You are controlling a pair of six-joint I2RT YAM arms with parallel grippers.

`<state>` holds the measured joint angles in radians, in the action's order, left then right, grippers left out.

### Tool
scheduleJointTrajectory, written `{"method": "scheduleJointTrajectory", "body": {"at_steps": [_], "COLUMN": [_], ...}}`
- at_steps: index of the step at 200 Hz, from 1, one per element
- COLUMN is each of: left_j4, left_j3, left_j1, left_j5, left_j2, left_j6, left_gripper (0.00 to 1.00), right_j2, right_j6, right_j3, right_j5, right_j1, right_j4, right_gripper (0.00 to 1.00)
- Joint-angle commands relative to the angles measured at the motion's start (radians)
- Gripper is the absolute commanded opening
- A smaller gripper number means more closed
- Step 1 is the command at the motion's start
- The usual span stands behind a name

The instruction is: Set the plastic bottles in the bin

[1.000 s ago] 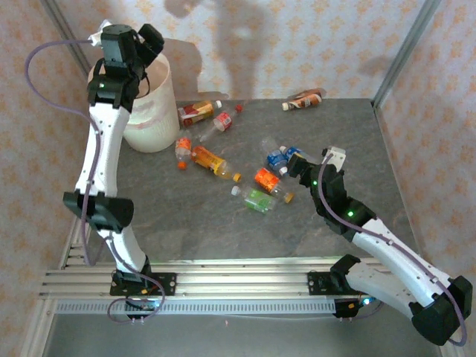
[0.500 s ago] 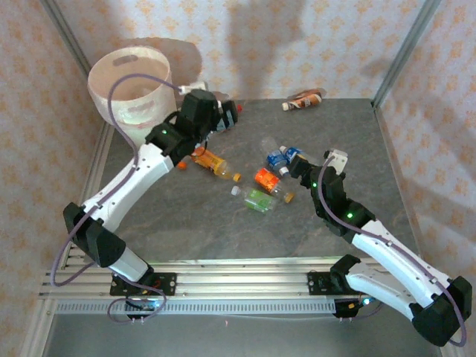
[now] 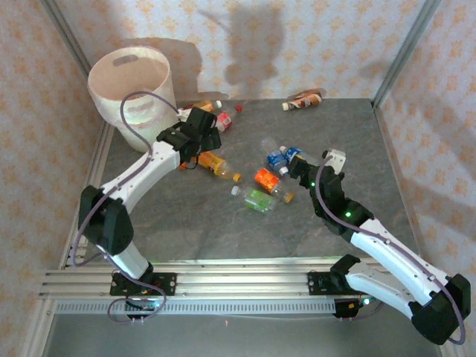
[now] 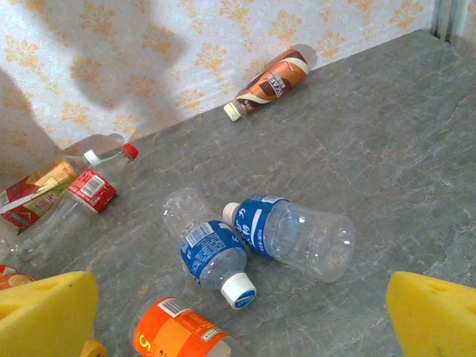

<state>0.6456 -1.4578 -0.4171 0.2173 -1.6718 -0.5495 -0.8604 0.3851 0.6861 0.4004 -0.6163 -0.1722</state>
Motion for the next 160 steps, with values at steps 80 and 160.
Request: {"method": "scheduleJointTrajectory", "body": {"at_steps": [80, 160], "left_j4": [0.097, 0.027], "left_j3": [-0.172, -0.293], "left_j1": [0.141, 0.195], "left_j5": [0.182, 0.075], "left_j2": [-0.302, -0.498], "left_j6": [0.178, 0.195], "left_gripper": [0.92, 0.86], "right_j2": [0.026, 0.064], "right_j6": [0.032, 0.031], "right_j3": [0.004, -0.005], "right_j5": [0.012, 0.032], "right_j1": [-0.001, 0.001], "right_j4": [-0.056, -0.091], "right_gripper": [0.99, 0.99]}}
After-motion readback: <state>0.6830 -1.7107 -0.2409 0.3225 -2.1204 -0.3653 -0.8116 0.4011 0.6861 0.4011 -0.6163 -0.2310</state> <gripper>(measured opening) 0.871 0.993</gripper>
